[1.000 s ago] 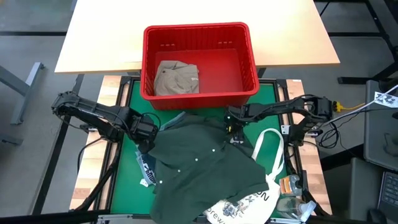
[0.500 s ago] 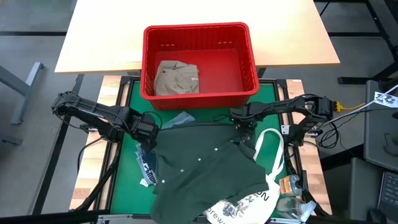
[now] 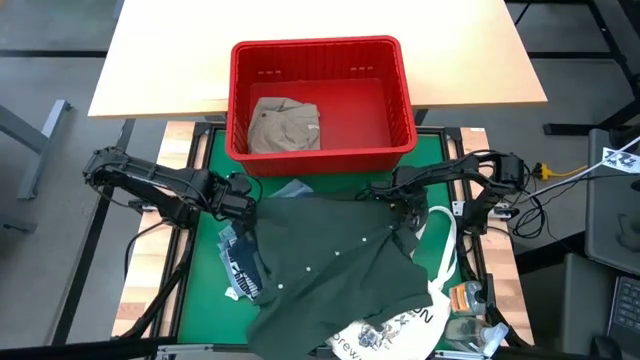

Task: Fold Laundry from Bin
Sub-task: Fold the dark green polo shirt

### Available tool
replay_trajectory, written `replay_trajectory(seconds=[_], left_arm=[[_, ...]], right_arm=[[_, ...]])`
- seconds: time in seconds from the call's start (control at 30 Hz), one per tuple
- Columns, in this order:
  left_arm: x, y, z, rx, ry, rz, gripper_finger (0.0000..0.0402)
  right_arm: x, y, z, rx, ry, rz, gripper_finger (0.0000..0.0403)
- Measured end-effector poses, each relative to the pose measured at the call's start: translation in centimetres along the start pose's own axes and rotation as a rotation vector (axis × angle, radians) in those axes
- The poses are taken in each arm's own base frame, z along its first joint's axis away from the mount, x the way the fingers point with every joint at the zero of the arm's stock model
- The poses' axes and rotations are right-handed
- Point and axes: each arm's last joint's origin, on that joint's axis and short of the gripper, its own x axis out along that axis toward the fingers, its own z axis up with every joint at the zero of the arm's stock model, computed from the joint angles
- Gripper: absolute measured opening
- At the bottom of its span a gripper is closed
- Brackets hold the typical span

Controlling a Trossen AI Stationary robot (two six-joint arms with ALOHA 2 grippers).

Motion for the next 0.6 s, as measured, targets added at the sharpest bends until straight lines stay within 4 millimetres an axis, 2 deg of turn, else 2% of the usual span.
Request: replay_trajectory(seconds=[0.1, 0.23, 0.37, 0.6], left_arm=[[0.1, -0.3, 0.2, -0.025, 0.054, -0.078, 0.0148], [-0.3, -1.8, 0.1, -0.077, 0.15, -0.292, 0.015], [-1.1, -3.7, -0.1, -0.192, 0.13, -0.442, 0.0143], [-1.4, -6.3, -2.3, -0.329, 0.106, -0.428, 0.0138]], right_arm=[[0.0, -0.1, 0.0, 0.003, -0.001, -0.013, 0.0117], [0.0, 0.0, 0.0, 0.003, -0.003, -0.013, 0.0117], [-0.1, 0.0, 0.0, 0.004, -0.004, -0.013, 0.0117], [-0.1, -0.1, 0.0, 0.004, -0.007, -0.012, 0.0117]])
